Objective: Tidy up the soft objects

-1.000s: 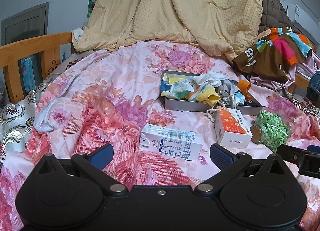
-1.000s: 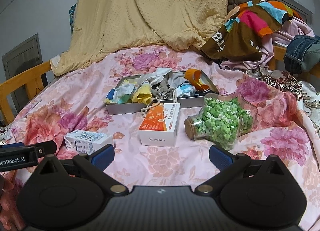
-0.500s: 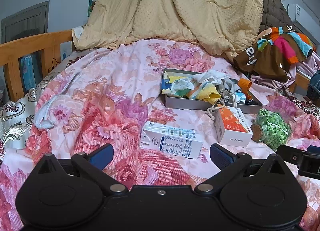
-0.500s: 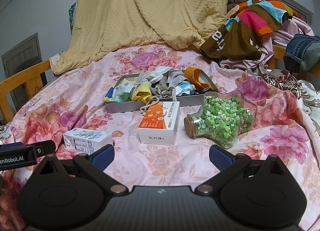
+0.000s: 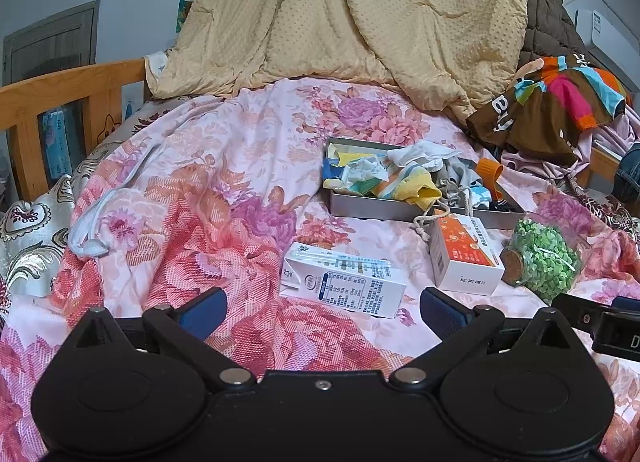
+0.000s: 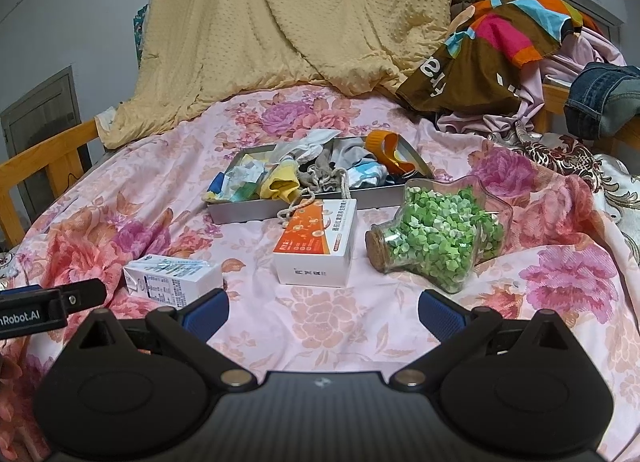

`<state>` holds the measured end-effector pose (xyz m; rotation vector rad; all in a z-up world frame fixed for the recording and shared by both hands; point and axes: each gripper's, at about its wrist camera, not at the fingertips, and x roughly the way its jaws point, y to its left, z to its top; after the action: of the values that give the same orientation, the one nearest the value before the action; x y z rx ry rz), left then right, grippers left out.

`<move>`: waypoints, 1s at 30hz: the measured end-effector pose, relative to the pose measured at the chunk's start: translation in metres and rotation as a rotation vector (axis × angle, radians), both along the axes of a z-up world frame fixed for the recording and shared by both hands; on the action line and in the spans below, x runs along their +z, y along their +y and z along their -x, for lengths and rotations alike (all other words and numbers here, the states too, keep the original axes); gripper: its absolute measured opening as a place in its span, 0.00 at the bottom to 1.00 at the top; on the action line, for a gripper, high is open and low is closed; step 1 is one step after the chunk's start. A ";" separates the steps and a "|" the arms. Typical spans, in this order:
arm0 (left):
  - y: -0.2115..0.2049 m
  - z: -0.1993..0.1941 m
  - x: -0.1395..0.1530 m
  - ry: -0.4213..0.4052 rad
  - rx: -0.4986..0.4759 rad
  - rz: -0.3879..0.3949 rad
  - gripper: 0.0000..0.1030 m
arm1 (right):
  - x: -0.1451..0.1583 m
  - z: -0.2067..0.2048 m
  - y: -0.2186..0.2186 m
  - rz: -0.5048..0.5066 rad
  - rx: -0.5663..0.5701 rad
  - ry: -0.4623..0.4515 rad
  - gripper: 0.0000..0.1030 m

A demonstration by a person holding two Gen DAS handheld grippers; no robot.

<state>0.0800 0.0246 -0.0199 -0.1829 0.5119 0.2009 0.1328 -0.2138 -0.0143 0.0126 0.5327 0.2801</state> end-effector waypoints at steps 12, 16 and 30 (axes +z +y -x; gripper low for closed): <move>0.000 0.001 0.000 0.004 0.002 0.001 0.99 | 0.000 0.000 0.000 0.002 0.002 -0.001 1.00; 0.000 0.001 -0.001 0.006 0.001 0.001 0.99 | 0.000 0.000 0.000 0.002 0.002 0.000 1.00; 0.000 0.000 -0.001 0.007 0.001 0.003 0.99 | 0.000 -0.001 -0.001 0.002 0.001 0.000 1.00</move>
<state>0.0796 0.0242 -0.0213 -0.1854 0.5189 0.2022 0.1334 -0.2144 -0.0143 0.0102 0.5333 0.2810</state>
